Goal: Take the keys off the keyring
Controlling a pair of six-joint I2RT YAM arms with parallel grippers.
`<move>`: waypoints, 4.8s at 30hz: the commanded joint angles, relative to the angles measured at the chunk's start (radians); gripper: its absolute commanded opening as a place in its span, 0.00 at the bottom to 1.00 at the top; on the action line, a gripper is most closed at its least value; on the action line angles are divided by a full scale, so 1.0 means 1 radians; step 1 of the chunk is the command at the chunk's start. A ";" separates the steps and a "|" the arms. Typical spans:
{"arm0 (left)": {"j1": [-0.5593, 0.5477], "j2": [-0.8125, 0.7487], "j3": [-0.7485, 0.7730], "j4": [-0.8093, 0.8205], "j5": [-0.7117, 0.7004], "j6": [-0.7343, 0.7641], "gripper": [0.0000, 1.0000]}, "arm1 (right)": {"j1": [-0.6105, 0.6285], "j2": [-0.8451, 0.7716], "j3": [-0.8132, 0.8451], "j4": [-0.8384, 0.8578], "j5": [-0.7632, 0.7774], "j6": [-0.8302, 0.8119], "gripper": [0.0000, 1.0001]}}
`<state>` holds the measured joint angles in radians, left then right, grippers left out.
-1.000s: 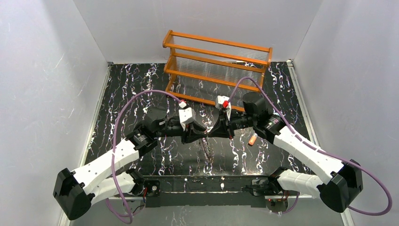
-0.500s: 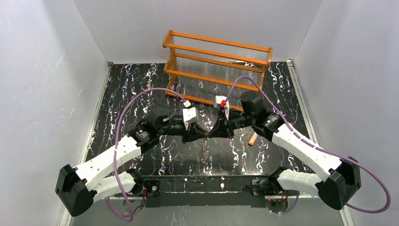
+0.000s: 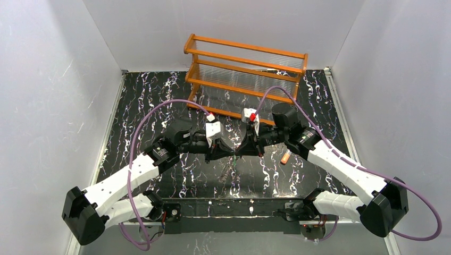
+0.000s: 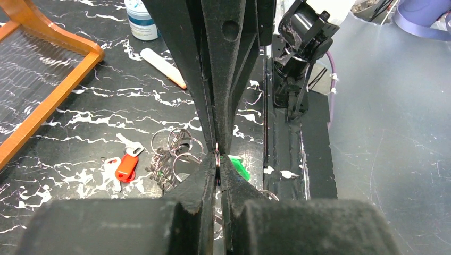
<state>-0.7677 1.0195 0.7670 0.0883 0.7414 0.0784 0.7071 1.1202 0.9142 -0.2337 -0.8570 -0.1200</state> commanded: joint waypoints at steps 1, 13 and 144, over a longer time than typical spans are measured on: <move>-0.002 -0.077 -0.024 0.102 0.038 -0.055 0.00 | -0.012 -0.034 -0.046 0.079 0.031 0.049 0.01; -0.002 -0.120 -0.153 0.391 -0.032 -0.246 0.00 | -0.031 -0.071 -0.186 0.296 -0.027 0.220 0.01; 0.005 0.001 -0.169 0.266 0.052 -0.110 0.38 | 0.216 0.427 0.705 -0.896 0.377 -0.191 0.01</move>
<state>-0.7647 0.9989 0.5961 0.3378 0.7322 -0.0257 0.9100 1.5604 1.5677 -1.1332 -0.4618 -0.2924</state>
